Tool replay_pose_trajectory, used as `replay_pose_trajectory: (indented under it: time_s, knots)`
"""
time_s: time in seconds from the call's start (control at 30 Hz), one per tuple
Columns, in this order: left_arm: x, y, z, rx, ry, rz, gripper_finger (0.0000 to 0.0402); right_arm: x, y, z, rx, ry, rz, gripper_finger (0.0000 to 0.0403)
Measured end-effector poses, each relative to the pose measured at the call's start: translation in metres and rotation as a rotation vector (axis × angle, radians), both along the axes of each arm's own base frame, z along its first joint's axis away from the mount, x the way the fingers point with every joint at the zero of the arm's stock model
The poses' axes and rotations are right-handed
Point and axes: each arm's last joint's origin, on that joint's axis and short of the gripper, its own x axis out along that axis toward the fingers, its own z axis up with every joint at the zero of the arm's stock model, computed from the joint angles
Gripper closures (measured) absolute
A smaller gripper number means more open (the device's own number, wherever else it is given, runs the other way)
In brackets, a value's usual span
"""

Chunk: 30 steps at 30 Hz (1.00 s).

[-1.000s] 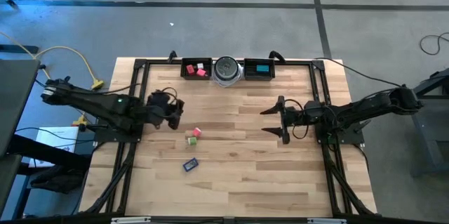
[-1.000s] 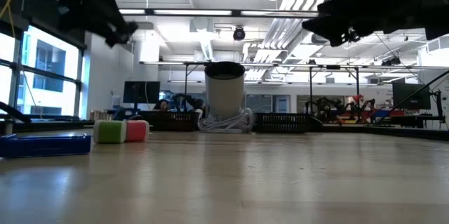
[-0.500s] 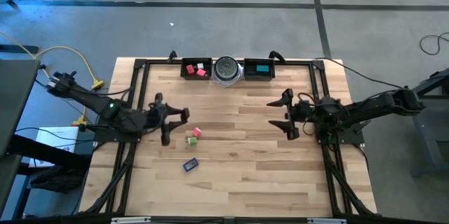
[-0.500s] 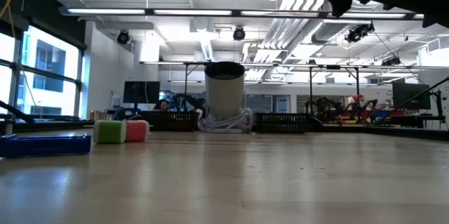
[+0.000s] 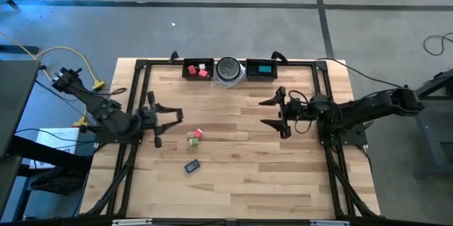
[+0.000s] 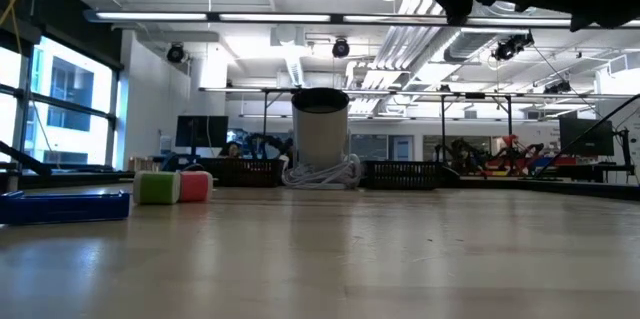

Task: Pick & Place Office items
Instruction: Put the black digital clock into the right black basket

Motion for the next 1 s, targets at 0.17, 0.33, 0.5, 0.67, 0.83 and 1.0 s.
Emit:
replay_pose_trajectory:
  time_s: [0.17, 0.33, 0.5, 0.67, 0.83, 1.0]
  knots:
    - [-0.026, 0.010, 0.002, -0.067, -0.040, -0.048, 0.0255, 0.001, -0.003, 0.000, 0.000, 0.000, -0.012, 0.0117]
    - [-0.043, 0.023, -0.017, -0.116, -0.080, -0.011, 0.0255, 0.000, -0.003, 0.000, 0.010, -0.002, -0.009, 0.0117]
    - [-0.043, 0.024, -0.044, -0.164, -0.151, -0.056, 0.0255, 0.000, -0.006, -0.001, 0.072, 0.009, -0.002, 0.0117]
    - [-0.035, 0.021, -0.062, -0.128, -0.157, -0.138, 0.0255, 0.005, -0.015, -0.009, 0.143, 0.066, -0.021, 0.0117]
    - [-0.028, 0.021, -0.074, -0.103, -0.109, -0.237, 0.0255, 0.012, -0.022, -0.021, 0.146, 0.127, -0.040, 0.0117]
    - [-0.023, 0.031, -0.078, -0.101, -0.103, -0.207, 0.0255, 0.017, -0.027, -0.027, 0.116, 0.134, -0.066, 0.0117]
